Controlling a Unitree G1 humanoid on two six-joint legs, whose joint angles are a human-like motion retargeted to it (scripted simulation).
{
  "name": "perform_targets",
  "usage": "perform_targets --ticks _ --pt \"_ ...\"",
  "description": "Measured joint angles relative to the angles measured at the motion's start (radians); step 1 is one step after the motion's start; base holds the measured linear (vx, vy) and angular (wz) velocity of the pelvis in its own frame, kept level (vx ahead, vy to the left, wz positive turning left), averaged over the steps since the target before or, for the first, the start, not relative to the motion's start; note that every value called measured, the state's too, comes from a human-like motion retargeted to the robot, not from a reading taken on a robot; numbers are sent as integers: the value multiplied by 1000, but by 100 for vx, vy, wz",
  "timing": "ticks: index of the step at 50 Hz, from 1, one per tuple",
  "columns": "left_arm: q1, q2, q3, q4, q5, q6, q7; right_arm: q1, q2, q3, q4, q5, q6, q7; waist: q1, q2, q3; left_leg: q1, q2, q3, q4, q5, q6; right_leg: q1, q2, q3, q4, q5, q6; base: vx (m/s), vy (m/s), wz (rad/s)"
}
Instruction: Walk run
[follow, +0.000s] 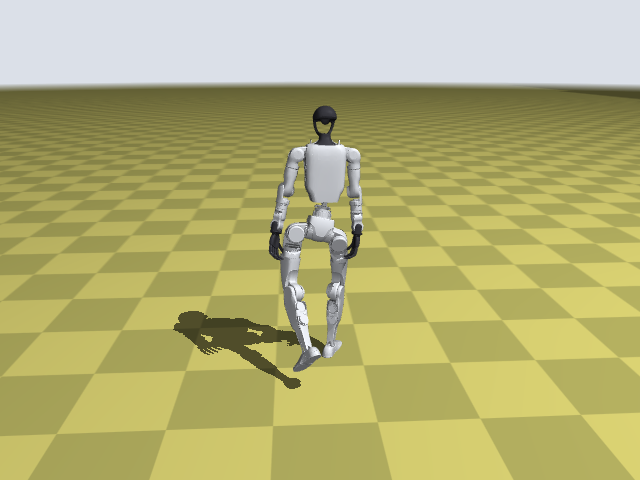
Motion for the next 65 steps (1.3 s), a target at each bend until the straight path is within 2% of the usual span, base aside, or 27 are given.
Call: perform_targets --ticks 2,4,7,10,14,17,20,22,25,27,30,32,34,35,38,43,47,48,50,52,53,55,57,58,60,63,65 --pt "31 -4 14 24 28 27 -20 -37 -12 12 -4 -5 8 5 13 -40 6 -75 22 49 158 -91 25 40 -42 -6 -4 -23 17 56 -18 42" --pt "53 -11 25 41 37 40 -24 -87 -25 16 -12 -25 25 2 27 -47 16 -148 64 105 244 -146 39 91 -49 -54 -25 -37 30 45 -15 36" --pt "84 -32 47 52 33 56 -3 -154 -36 18 -40 -47 35 -5 69 -10 23 -274 99 123 254 -180 -7 163 20 -85 -86 -40 44 53 -15 -18" --pt "112 -60 71 52 33 67 1 -198 -43 28 -81 -37 11 8 116 42 20 -391 110 110 137 -215 -67 234 115 -86 -156 -49 50 60 -12 -46" --pt "114 -86 86 52 25 74 -10 -248 -44 41 -140 -25 -10 34 161 110 38 -503 105 13 -130 -249 -132 344 243 -72 -240 -68 58 55 -7 -47" --pt "93 -98 87 50 29 80 -15 -278 -44 50 -166 -23 -24 42 201 118 53 -566 97 -47 -305 -244 -168 411 279 -43 -282 -78 77 66 -2 -67" --pt "70 -101 91 34 26 70 1 -292 -43 67 -172 -24 -29 55 229 100 54 -616 94 -34 -363 -241 -173 457 273 -36 -299 -74 115 55 0 -55" --pt "49 -91 91 27 -9 62 45 -286 -36 78 -162 -28 -36 58 216 110 45 -627 88 -50 -321 -200 -124 491 288 -26 -296 -58 150 81 9 0" --pt "17 -82 91 16 -61 52 101 -246 -34 72 -131 -42 -50 51 224 127 24 -615 101 -50 -260 -149 -70 537 297 -15 -263 7 204 85 11 -19" --pt "-8 -82 97 8 -95 42 107 -208 -26 57 -100 -64 -51 25 241 126 12 -618 102 -145 -189 -211 -48 533 275 0 -194 110 204 88 10 -60" --pt "-33 -80 95 -12 -158 19 89 -144 -6 58 -40 -59 -69 -48 230 162 -10 -534 141 -175 -194 -282 -35 483 258 17 -3 326 131 91 12 -41" --pt "-58 -72 77 -25 -220 -7 83 -116 -10 76 1 -27 -101 -103 221 196 -14 -469 190 -140 -217 -313 -33 401 235 2 211 406 62 81 14 -52" --pt "-91 -63 73 -42 -284 -23 93 -99 -14 85 24 -26 -122 -139 213 211 -4 -420 194 -149 -233 -343 -31 285 191 18 421 344 18 58 11 -70" --pt "-109 -59 73 -53 -316 -30 99 -91 -16 86 30 -37 -130 -149 203 211 2 -395 187 -144 -248 -353 -28 221 169 33 509 289 12 69 9 -20" --pt "-162 -52 73 -93 -362 -45 97 -67 -15 61 49 -67 -122 -155 127 207 17 -319 141 -140 -322 -361 -6 74 119 -2 596 211 11 59 3 48" --pt "-243 -27 50 -160 -376 -68 10 -2 -5 20 58 -54 -112 -139 21 173 18 -212 48 -177 -408 -393 8 -90 85 -78 362 101 28 54 -4 59" --pt "-281 -10 4 -224 -362 -99 -34 45 10 -18 59 -42 -88 -115 -10 123 28 -120 -32 -219 -442 -434 21 -189 150 50 1 19 67 65 -15 39" --pt "-286 -9 -4 -238 -357 -105 -34 52 16 -32 59 -47 -79 -109 -9 121 24 -108 -34 -220 -443 -444 21 -203 161 29 -67 -7 67 54 -18 22" --pt "-291 -12 -19 -254 -352 -116 -34 71 30 -57 57 -54 -75 -103 -22 131 16 -76 -20 -218 -446 -464 9 -220 187 -12 -161 -36 114 57 -20 31" --pt "-284 -15 -29 -250 -349 -121 -41 83 38 -67 64 -50 -74 -98 -24 134 6 -40 -14 -213 -448 -482 -8 -210 197 -83 -167 -26 98 81 -26 14" --pt "-278 -16 -28 -245 -343 -121 -45 84 41 -71 70 -48 -69 -94 -23 134 0 -26 -11 -208 -448 -487 -16 -213 200 -79 -138 -15 53 83 -28 15" --pt "-260 -23 -17 -229 -317 -118 -49 82 44 -78 80 -47 -56 -83 -40 131 -14 -2 -8 -210 -446 -479 -38 -233 184 -69 -70 45 -4 79 -28 49" --pt "-223 -21 -9 -203 -283 -103 -49 83 44 -70 83 -49 -45 -70 -74 129 -24 26 -1 -220 -425 -430 -63 -234 179 -12 -26 128 -33 82 -31 80" --pt "-198 -19 -6 -186 -264 -93 -38 84 44 -66 82 -49 -39 -65 -82 129 -28 38 7 -218 -408 -391 -73 -235 176 19 11 121 -53 83 -32 71" --pt "-149 -25 6 -144 -227 -68 20 82 43 -62 77 -43 -25 -65 -92 122 -37 45 17 -207 -345 -276 -82 -215 165 50 66 60 -57 81 -32 55" --pt "-78 -46 32 -62 -192 -33 115 71 36 -57 31 -39 3 -48 -49 60 -42 16 16 -83 -163 -70 -49 -93 100 -27 11 23 -42 74 -28 -5" --pt "-40 -59 46 -10 -175 -4 145 65 26 -42 -19 -41 17 -11 -25 12 -35 -42 18 -28 26 -20 -1 -31 69 -1 -17 3 -21 77 -27 8"
